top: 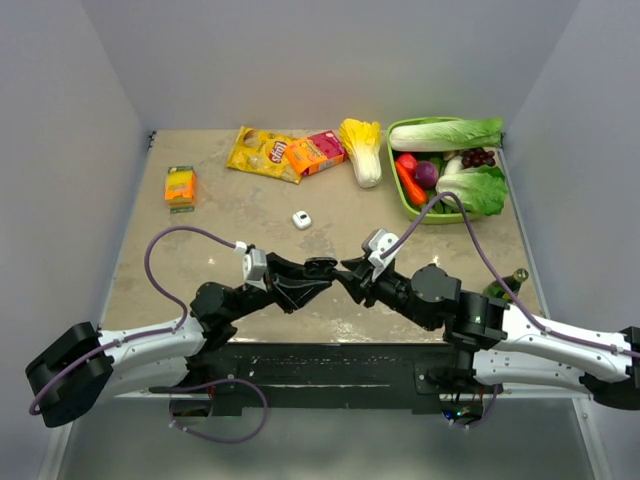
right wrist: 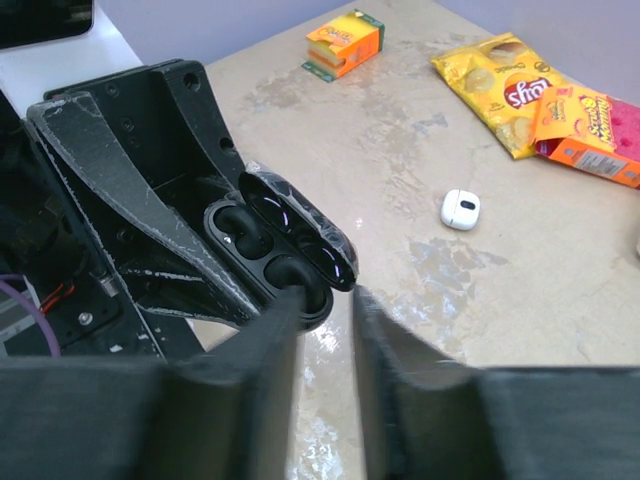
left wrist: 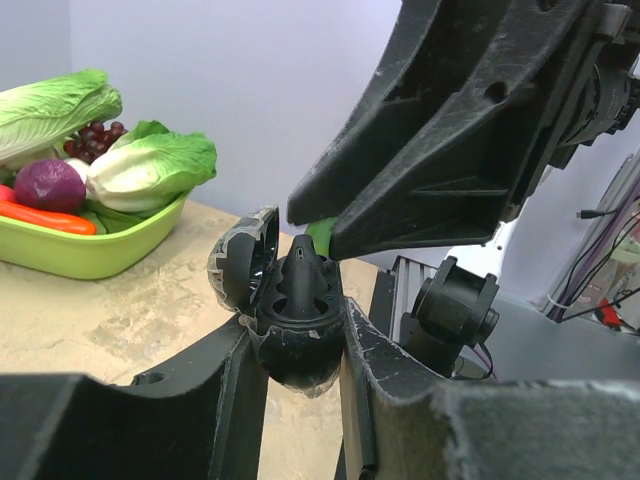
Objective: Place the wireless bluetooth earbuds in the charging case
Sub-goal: Place the earbud in the charging case, then close the charging case.
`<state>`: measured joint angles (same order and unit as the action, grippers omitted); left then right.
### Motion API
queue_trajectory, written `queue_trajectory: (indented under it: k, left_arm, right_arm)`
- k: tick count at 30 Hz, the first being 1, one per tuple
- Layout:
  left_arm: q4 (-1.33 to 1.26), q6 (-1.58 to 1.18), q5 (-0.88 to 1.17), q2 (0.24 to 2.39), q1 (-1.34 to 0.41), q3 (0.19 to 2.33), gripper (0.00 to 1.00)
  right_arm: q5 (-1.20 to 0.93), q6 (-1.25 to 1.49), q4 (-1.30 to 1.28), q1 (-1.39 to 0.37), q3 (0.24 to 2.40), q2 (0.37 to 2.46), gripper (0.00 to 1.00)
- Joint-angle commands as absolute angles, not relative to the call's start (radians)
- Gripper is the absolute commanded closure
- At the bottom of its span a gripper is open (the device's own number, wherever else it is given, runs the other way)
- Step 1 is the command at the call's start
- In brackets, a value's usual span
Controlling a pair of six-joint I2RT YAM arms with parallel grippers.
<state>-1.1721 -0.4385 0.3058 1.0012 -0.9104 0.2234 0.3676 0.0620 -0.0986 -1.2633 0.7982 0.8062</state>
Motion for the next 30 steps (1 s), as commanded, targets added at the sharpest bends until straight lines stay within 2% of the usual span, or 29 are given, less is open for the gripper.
queue_trajectory:
  k: [1,6,10,14,21,30]
  left_arm:
    - [-1.259,-0.442,0.284,0.994,-0.911,0.258,1.0]
    - [-1.252,-0.436,0.288,0.992,-0.911,0.258,1.0]
    - [-1.247,-0.42,0.298,0.973,-0.911,0.229,1.0]
    - [-1.273,-0.407,0.308,0.95,-0.911,0.186,1.0]
    - [-1.252,-0.391,0.319,0.922,-0.911,0.179,1.0]
    - [-1.259,-0.393,0.336,0.93,-0.911,0.179,1.0]
  right_arm:
    - [0.405,0.08,-0.084,-1.27,0.808,0.773,0.63]
    - [0.463,0.112,-0.083,-1.27,0.821,0.721,0.52]
    - [0.518,0.13,-0.034,-1.27,0.795,0.643,0.53]
    - [0.512,0.137,-0.138,-1.27,0.857,0.707,0.58]
    - [0.428,0.126,-0.147,-1.27,0.854,0.753,0.51]
    - [0.434,0.127,-0.146,-1.27,0.851,0.781,0.5]
